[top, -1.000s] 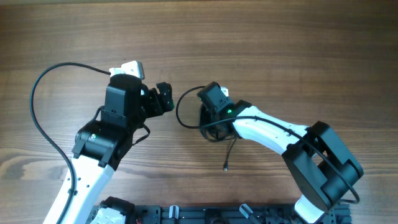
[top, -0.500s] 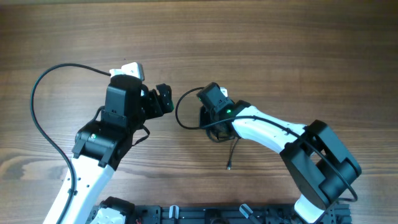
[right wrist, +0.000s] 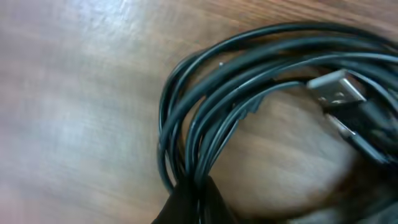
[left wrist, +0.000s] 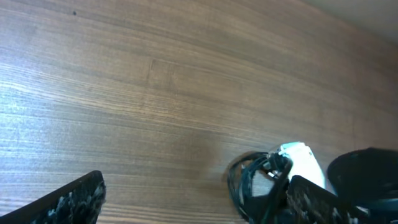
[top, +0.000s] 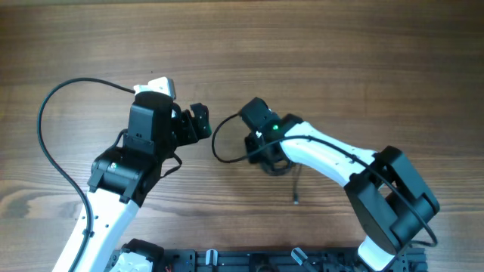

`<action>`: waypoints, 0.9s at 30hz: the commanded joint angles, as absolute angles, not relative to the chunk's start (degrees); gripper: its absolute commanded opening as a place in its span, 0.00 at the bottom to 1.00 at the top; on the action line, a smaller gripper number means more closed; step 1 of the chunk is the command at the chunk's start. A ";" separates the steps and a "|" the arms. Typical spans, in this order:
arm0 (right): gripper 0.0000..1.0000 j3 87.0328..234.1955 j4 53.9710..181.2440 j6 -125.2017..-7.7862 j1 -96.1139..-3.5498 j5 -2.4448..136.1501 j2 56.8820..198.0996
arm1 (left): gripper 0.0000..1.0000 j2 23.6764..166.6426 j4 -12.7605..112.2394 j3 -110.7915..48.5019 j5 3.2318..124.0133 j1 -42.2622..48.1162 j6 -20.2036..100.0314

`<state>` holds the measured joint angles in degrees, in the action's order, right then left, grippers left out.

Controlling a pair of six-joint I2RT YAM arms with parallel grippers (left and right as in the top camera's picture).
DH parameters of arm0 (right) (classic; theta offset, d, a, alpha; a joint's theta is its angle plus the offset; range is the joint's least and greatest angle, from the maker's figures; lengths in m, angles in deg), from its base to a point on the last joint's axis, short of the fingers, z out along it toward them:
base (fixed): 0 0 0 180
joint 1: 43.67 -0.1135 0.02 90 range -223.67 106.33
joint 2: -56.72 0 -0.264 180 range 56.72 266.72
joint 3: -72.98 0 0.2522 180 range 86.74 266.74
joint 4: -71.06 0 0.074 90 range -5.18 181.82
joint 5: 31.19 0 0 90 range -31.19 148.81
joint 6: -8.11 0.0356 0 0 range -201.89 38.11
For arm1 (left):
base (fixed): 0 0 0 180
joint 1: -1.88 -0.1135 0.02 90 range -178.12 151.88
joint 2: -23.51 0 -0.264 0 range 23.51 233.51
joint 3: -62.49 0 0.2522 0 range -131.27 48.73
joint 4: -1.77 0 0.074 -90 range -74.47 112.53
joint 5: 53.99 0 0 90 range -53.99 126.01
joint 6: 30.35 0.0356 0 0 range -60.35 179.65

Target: Untangle cables

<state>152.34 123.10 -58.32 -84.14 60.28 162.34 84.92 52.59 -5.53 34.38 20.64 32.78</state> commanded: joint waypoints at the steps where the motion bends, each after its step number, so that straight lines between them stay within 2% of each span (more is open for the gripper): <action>1: 0.04 163.58 130.10 -70.38 -84.14 59.87 156.96 | 0.96 84.26 52.70 -5.70 37.04 20.34 33.72; 10: 0.04 185.39 138.38 -75.98 -82.32 58.19 149.60 | 0.97 84.26 52.70 -5.70 50.14 20.36 33.83; 19: 0.04 188.14 139.39 -77.03 -80.70 58.25 144.53 | 1.00 85.16 47.28 -5.70 51.03 20.36 33.91; 20: 0.04 188.14 139.78 -77.03 -80.70 58.27 144.44 | 0.99 85.29 45.75 -5.70 51.12 20.40 33.94; 23: 0.04 188.14 141.66 -77.38 -80.70 58.91 144.44 | 0.84 85.49 39.65 -5.70 53.37 20.40 35.05; 27: 0.04 188.16 143.43 -77.58 -80.73 62.43 143.65 | 0.80 85.97 30.43 -5.70 57.24 20.42 40.23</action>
